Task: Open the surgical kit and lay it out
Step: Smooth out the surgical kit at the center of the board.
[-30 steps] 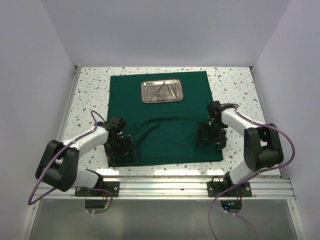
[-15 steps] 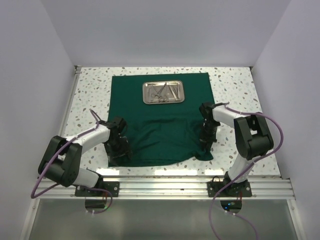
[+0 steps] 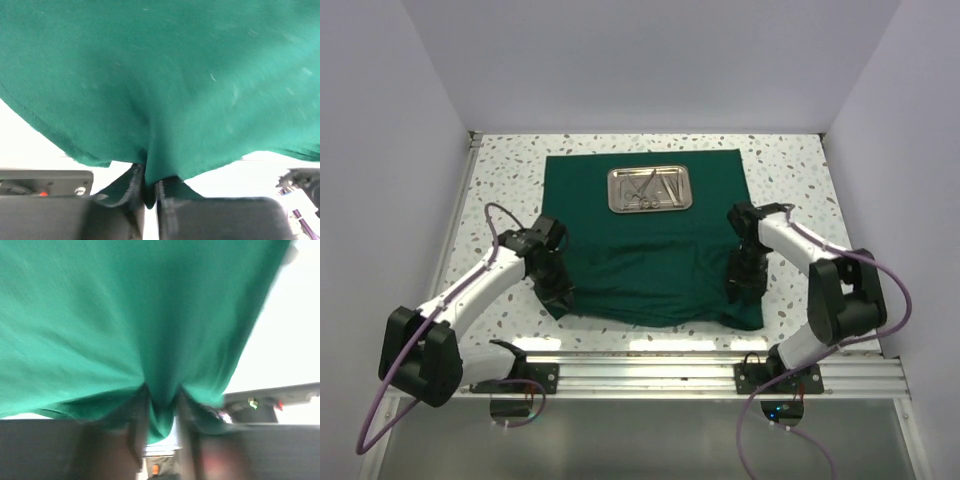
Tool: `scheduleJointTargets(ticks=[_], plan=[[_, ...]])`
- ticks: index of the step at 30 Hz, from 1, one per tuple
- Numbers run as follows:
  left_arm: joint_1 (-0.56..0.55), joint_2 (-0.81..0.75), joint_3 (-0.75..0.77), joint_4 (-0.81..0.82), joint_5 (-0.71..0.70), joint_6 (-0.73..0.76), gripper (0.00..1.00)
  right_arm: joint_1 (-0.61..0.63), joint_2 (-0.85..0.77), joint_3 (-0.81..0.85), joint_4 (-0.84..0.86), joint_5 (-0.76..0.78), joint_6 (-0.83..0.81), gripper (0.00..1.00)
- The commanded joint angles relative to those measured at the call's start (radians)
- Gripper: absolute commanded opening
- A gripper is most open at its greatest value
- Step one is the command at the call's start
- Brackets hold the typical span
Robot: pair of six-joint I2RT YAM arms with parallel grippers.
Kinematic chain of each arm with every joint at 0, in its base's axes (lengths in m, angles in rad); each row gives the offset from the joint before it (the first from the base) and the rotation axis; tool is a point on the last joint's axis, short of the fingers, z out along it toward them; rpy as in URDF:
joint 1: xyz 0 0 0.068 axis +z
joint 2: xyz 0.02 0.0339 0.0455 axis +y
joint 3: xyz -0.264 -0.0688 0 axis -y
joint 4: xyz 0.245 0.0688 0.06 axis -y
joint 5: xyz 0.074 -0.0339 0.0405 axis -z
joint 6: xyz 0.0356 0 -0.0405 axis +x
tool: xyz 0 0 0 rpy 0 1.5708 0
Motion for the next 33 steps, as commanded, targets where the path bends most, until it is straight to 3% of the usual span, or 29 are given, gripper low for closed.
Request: scheduleJointTargets(ticks=[1,4,5,6,8,13,17,18,20,21,22,27,29,33], plan=[[0.003,-0.054,0.106,-0.18,-0.005,0.06,0.17,-0.043,-0.167,-0.005,-0.216,0.115,0.025,0.58],[0.003,-0.077,0.138,-0.269,0.024,0.084,0.34,-0.096,-0.281,0.004,-0.283,0.132,0.026,0.63],[0.003,-0.086,0.158,-0.309,0.051,0.101,0.47,-0.117,-0.303,0.014,-0.323,0.132,0.017,0.64],[0.003,-0.092,0.165,-0.322,0.07,0.109,0.88,-0.132,-0.32,0.038,-0.34,0.131,0.0,0.74],[0.003,-0.1,0.185,-0.358,0.129,0.136,1.0,-0.146,-0.35,0.064,-0.384,0.123,-0.011,0.77],[0.003,-0.079,0.296,-0.333,0.168,0.147,1.0,-0.147,-0.381,0.141,-0.362,0.057,-0.005,0.78],[0.003,0.073,0.301,-0.078,0.049,0.17,1.0,-0.144,-0.279,0.129,-0.057,-0.131,0.011,0.68],[0.003,0.117,0.306,-0.028,0.042,0.175,1.0,-0.143,-0.245,0.142,-0.015,-0.156,0.014,0.62],[0.001,0.252,0.35,0.114,0.023,0.187,1.0,-0.128,-0.167,0.178,0.116,-0.22,0.014,0.27],[-0.002,0.294,0.365,0.157,0.024,0.19,1.0,-0.096,-0.083,0.234,0.143,-0.222,0.015,0.04],[-0.002,0.385,0.426,0.206,0.016,0.204,1.0,-0.074,-0.041,0.268,0.19,-0.234,0.003,0.0],[-0.029,0.648,0.687,0.186,-0.028,0.273,0.9,0.093,0.212,0.55,0.168,-0.202,-0.024,0.0],[-0.033,0.717,0.777,0.154,-0.043,0.291,0.89,0.13,0.289,0.577,0.177,-0.196,-0.015,0.0],[-0.036,0.742,0.791,0.154,-0.063,0.296,0.87,0.216,0.367,0.479,0.241,-0.214,0.015,0.0]])
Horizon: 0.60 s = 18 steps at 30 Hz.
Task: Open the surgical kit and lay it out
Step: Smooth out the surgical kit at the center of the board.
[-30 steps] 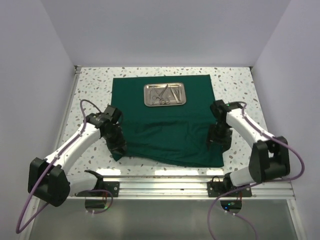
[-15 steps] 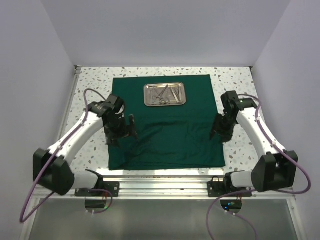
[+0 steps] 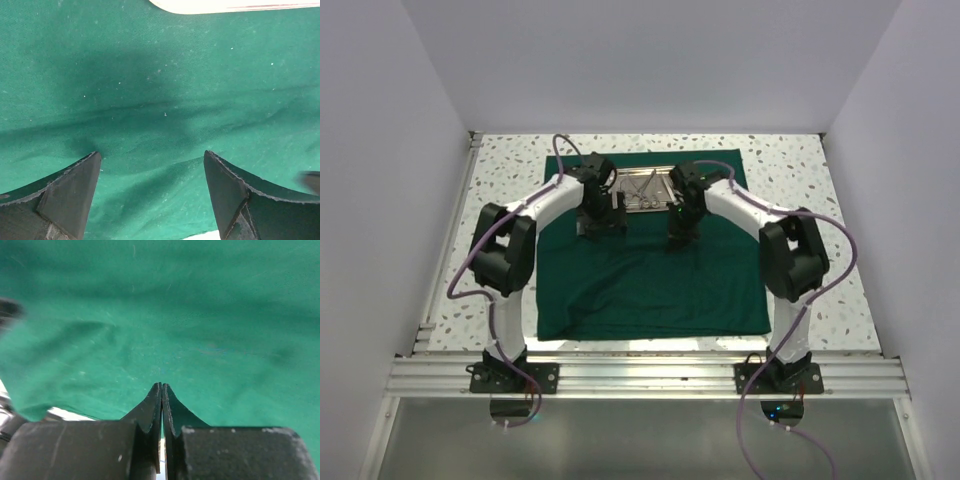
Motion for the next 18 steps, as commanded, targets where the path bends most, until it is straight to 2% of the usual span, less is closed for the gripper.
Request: scheduleJointTargets(ticks=[1,5,9,14,18], plan=[[-0.005,-0.011,0.039,-0.008,-0.049,0.042,0.87,0.052,0.055,-0.076,0.042,-0.045,0.018,0.0],[0.021,-0.054,0.036,0.006,-0.118,0.053,0.87,0.154,0.09,-0.233,0.102,-0.06,0.026,0.0],[0.12,-0.031,0.108,0.02,-0.1,0.077,0.86,0.269,0.116,-0.347,0.147,-0.08,0.043,0.0],[0.24,0.073,0.245,0.009,-0.071,0.111,0.85,0.338,0.098,-0.437,0.107,-0.14,0.037,0.0],[0.258,0.229,0.401,0.029,-0.048,0.151,0.84,0.375,0.07,-0.423,0.001,-0.123,-0.03,0.0]])
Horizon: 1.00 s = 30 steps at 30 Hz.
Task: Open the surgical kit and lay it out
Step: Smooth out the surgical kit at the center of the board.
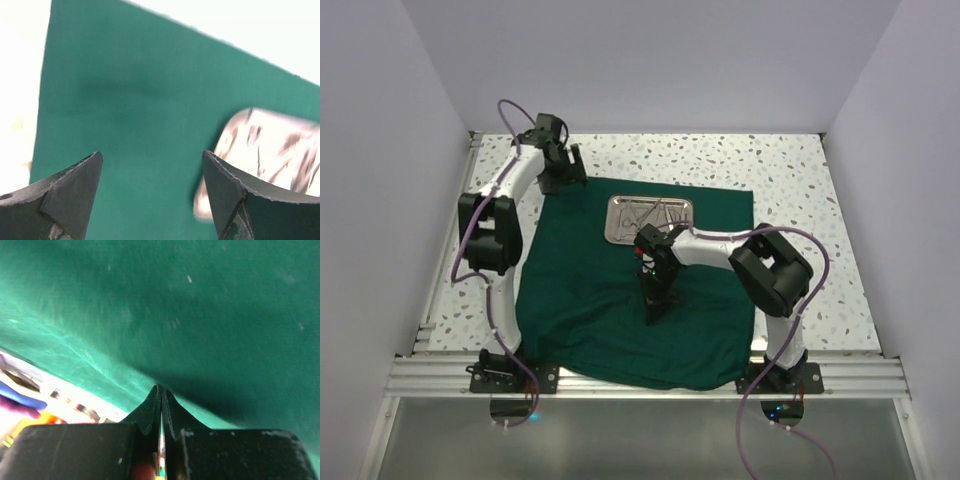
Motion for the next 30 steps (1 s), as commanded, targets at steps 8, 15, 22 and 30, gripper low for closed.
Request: scheduleJointTargets(ticks=[8,15,22,30], plan=[[-0.03,0.303,0.198,0.074,0.095,0.041,0.77,0.038,0.104,0.022,-0.21,0.098,-0.105,0.01],[-0.059,0.402,0.22,0.041,-0.08,0.038,0.85,0.039,0.086,0.027,-0.222,0.086,-0.092,0.03],[-0.047,0.603,0.52,-0.064,-0.243,0.064,0.73,0.114,-0.08,-0.073,-0.364,0.101,-0.18,0.29],[-0.024,0.659,0.615,-0.021,-0.229,0.017,0.62,0.308,-0.218,-0.168,-0.479,0.115,-0.102,0.59]])
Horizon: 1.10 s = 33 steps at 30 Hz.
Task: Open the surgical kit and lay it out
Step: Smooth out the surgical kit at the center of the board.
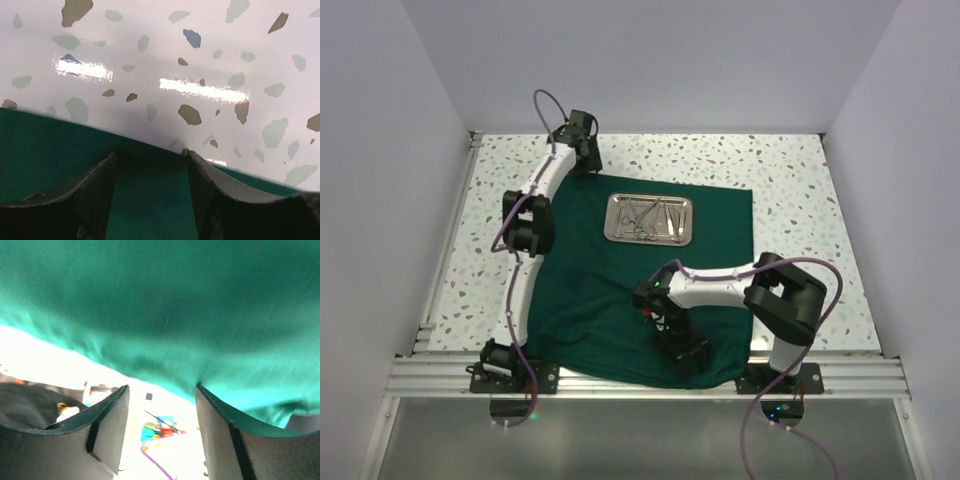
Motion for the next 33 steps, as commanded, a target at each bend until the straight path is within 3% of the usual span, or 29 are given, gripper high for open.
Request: scheduleJointTargets(ticks=[1,3,6,7,10,11,13,17,21,23,28,33], plan=[[0.034,0.137,-0.015,-0.015,-0.018,-0.025,0.62,0.023,-0.073,-0.001,-0.122,0.041,0.012,0.59],[0.039,0.136,-0.004,0.014,0.002,-0.031,0.64,0.026,-0.101,0.003,-0.122,0.065,0.009,0.6],[0.044,0.09,-0.004,0.054,0.066,-0.025,0.8,0.025,-0.092,0.114,-0.157,0.128,0.0,0.62],[0.044,0.061,-0.012,0.065,0.073,-0.022,0.89,0.025,-0.08,0.165,-0.19,0.174,-0.011,0.62],[0.044,-0.105,-0.089,0.117,0.099,-0.011,1.0,0.008,-0.006,0.452,-0.264,0.328,-0.015,0.73],[0.044,-0.152,-0.11,0.124,0.102,-0.011,1.0,-0.026,0.011,0.501,-0.277,0.364,-0.008,0.87],[0.042,-0.283,-0.159,0.114,0.112,-0.003,1.0,-0.093,0.042,0.582,-0.272,0.401,-0.001,0.98],[0.031,-0.465,-0.367,0.057,0.14,0.032,1.0,-0.436,0.055,0.581,-0.191,0.351,0.002,0.98],[0.034,-0.564,-0.61,0.058,0.093,0.085,1.0,-0.647,0.121,0.625,-0.146,0.428,-0.003,0.98],[0.047,-0.555,-0.651,0.057,0.056,0.098,1.0,-0.716,0.207,0.726,-0.16,0.466,-0.023,0.98],[0.103,-0.472,-0.617,0.051,0.077,0.113,1.0,-0.831,0.383,0.981,-0.183,0.457,-0.034,0.98],[0.178,-0.383,-0.549,0.055,0.135,0.104,0.99,-0.966,0.532,1.125,-0.202,0.466,-0.017,0.98]])
